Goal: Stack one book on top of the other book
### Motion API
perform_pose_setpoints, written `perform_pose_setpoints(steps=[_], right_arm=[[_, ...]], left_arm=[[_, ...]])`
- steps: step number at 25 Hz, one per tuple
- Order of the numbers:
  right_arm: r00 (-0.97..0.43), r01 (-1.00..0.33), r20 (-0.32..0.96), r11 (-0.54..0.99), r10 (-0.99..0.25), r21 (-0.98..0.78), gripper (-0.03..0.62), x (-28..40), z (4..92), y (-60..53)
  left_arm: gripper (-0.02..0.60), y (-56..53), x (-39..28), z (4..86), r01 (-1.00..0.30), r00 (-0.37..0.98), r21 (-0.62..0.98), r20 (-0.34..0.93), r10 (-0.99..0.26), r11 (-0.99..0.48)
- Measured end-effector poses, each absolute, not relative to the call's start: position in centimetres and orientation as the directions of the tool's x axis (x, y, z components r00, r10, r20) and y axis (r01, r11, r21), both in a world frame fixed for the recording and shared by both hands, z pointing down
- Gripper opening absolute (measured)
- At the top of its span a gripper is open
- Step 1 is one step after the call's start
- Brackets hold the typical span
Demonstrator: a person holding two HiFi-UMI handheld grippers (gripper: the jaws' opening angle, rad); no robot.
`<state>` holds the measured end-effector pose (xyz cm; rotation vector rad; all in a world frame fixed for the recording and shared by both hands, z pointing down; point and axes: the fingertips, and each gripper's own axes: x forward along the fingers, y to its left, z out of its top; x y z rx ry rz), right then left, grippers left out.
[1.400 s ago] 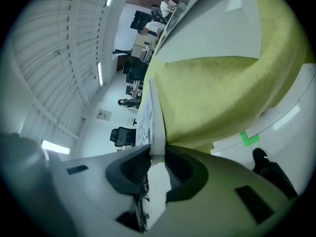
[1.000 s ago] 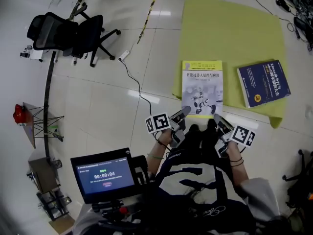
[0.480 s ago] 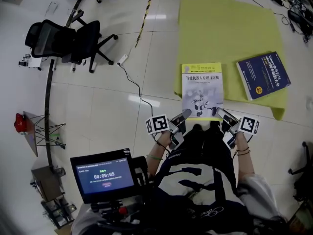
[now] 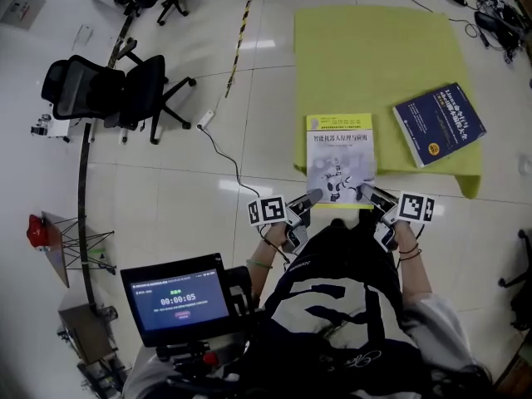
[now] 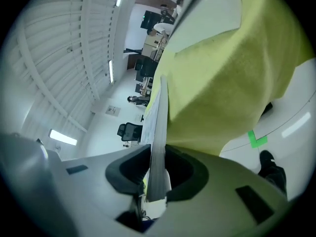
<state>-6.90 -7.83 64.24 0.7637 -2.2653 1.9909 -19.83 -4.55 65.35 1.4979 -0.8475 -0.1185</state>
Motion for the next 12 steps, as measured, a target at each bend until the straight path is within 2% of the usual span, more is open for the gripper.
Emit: perform_pose_setpoints(steps=[7, 12], right_arm=[[-0.848, -0.463, 0.363, 0.203, -0.386, -0.863, 0.084, -8.4, 60.0, -5.9], [-0.836, -0.459, 0.311, 0.266, -0.453, -0.848, 0.094, -7.3, 55.7, -4.7]], left_arm=[[0.11, -4.6, -20.5, 63.0, -0.565, 0.701, 0.824, 0.453, -0.551, -0.041], [0.11, -4.2, -19.5, 57.5, -0.588, 0.691, 0.791, 0.382, -0.614, -0.169]])
